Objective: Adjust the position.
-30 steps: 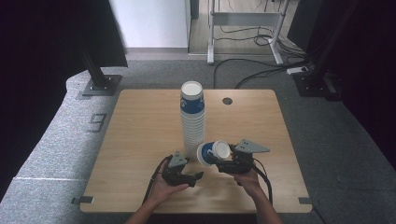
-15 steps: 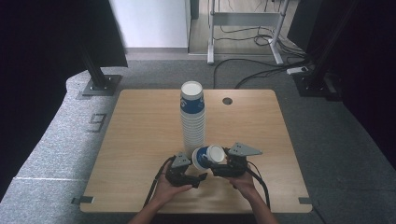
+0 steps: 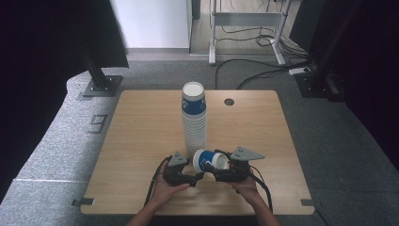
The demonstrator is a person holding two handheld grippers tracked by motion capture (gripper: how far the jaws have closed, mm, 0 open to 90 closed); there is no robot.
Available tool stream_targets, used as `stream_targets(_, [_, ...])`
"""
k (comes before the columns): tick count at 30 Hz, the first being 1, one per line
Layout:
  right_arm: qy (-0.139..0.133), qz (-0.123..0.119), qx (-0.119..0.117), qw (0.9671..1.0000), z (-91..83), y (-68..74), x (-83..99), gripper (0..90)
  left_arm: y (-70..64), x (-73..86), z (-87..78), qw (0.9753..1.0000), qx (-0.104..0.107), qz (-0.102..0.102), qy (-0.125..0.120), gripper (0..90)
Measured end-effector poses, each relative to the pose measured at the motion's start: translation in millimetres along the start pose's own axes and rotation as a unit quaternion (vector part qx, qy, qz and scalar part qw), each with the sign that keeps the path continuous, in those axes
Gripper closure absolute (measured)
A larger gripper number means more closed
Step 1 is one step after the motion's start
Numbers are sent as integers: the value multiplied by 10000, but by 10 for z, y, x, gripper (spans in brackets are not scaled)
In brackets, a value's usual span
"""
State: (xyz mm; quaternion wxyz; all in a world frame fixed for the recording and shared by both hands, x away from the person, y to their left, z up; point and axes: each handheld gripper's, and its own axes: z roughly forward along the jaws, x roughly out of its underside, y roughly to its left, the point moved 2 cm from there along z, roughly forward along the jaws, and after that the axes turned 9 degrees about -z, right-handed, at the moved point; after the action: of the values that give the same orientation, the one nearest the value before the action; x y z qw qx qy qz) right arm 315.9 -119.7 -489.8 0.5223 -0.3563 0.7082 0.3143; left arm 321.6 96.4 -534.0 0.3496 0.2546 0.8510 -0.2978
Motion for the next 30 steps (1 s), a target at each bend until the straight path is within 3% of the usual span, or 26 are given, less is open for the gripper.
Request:
stream_targets(7, [12,31,-89,10000,-42,34,30,236,14,4,19,10000,-48,-41,3,169])
stream_targets(21, [167,15,-264,9995,-50,83,114,235,122,-66,-123,9995,-53,-216,-241,182])
stream_targets(30, [322,59,-350,9989,-31,64,172,234,156,-84,-162,9991,-275,-130,-297,193])
